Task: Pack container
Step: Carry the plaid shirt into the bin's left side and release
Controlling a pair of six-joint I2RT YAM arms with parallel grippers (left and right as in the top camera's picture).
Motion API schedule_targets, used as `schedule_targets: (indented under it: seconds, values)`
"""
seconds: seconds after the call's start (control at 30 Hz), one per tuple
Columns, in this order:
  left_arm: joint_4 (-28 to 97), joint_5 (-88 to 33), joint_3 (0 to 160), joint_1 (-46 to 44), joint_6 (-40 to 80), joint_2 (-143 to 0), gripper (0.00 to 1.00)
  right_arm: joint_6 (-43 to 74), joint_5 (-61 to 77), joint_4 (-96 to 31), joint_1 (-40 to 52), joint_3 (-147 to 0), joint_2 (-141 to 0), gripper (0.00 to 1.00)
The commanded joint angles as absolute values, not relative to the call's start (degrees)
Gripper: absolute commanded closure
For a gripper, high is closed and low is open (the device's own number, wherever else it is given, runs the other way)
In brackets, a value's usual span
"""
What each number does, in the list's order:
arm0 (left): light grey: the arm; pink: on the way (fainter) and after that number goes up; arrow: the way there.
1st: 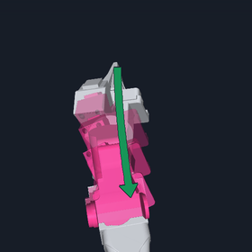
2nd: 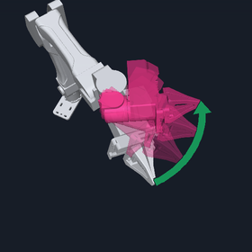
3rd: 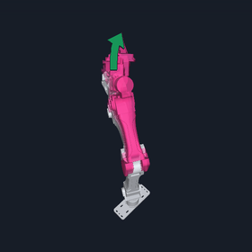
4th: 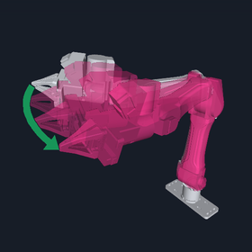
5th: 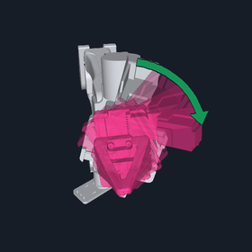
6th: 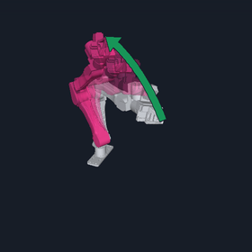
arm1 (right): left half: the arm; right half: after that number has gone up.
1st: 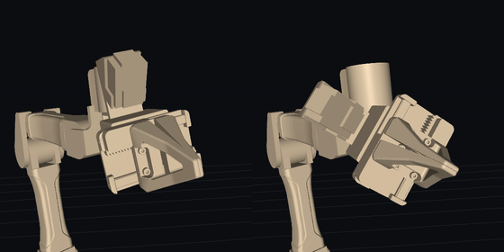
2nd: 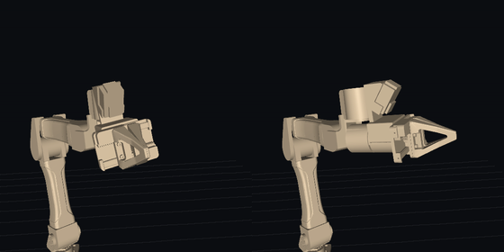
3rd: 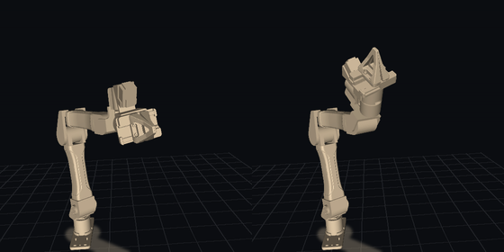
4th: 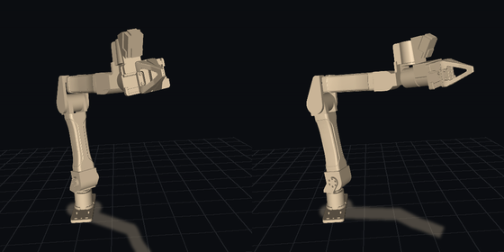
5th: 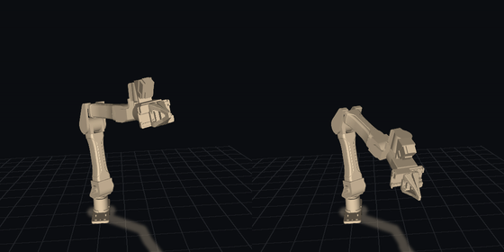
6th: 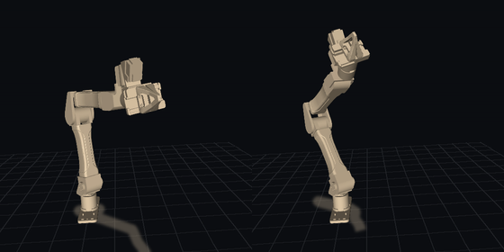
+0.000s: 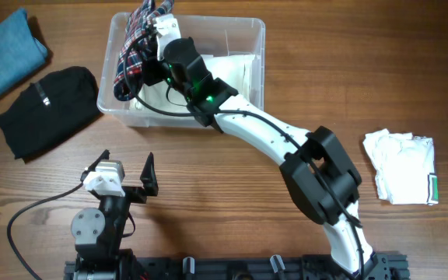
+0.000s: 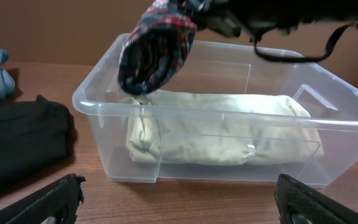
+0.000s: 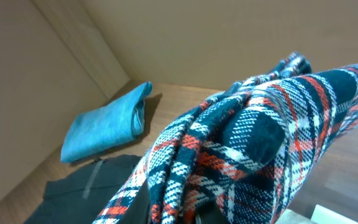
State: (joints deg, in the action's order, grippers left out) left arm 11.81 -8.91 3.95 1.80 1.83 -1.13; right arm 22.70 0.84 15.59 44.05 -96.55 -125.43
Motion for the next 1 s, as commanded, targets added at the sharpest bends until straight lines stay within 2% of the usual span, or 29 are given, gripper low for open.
schedule_targets:
  seconds: [0.0,0.07,0.13,0.17,0.2,0.3,0.47,0.6,0.7,0.97]
  values:
    - [11.79,-9.39,3.68,2.2,2.37,-0.8,0.0,22.76,0.03,16.86,44.62,-97.17,-127.46,0.96]
    - [11.79,-9.39,3.68,2.2,2.37,-0.8,0.0,22.68,0.01,16.88,45.17,-97.17,-127.66,0.96]
    - [11.79,-9.39,3.68,2.2,2.37,-0.8,0.0,22.65,0.05,16.71,45.5,-97.17,-127.66,0.73]
    - [11.79,-9.39,3.68,2.2,2.37,-0.8,0.0,22.65,0.12,16.34,45.54,-97.17,-127.63,0.69]
    - [11.77,-9.39,3.68,2.2,2.37,-0.8,0.0,22.55,1.76,15.99,45.54,-97.17,-127.63,0.55]
    - [11.79,-9.39,3.68,2.2,2.37,-0.8,0.0,22.46,4.16,14.46,45.54,-97.17,-126.48,0.28]
    - [11.79,-9.39,3.68,2.2,2.37,-0.8,0.0,18.06,4.16,5.41,45.54,-97.17,-118.65,0.17]
    - [11.79,-9.39,3.68,2.2,2.37,-0.8,0.0,11.31,3.86,-5.8,45.47,-97.17,-108.25,0.01]
    - [11.77,-9.39,3.68,2.2,2.37,-0.8,0.0,4.86,1.93,-11.38,44.99,-97.17,-106.54,0.0]
    - [11.77,-9.39,3.68,2.2,2.37,-0.8,0.0,1.54,2.59,-22.52,42.92,-97.17,-103.98,0.0]
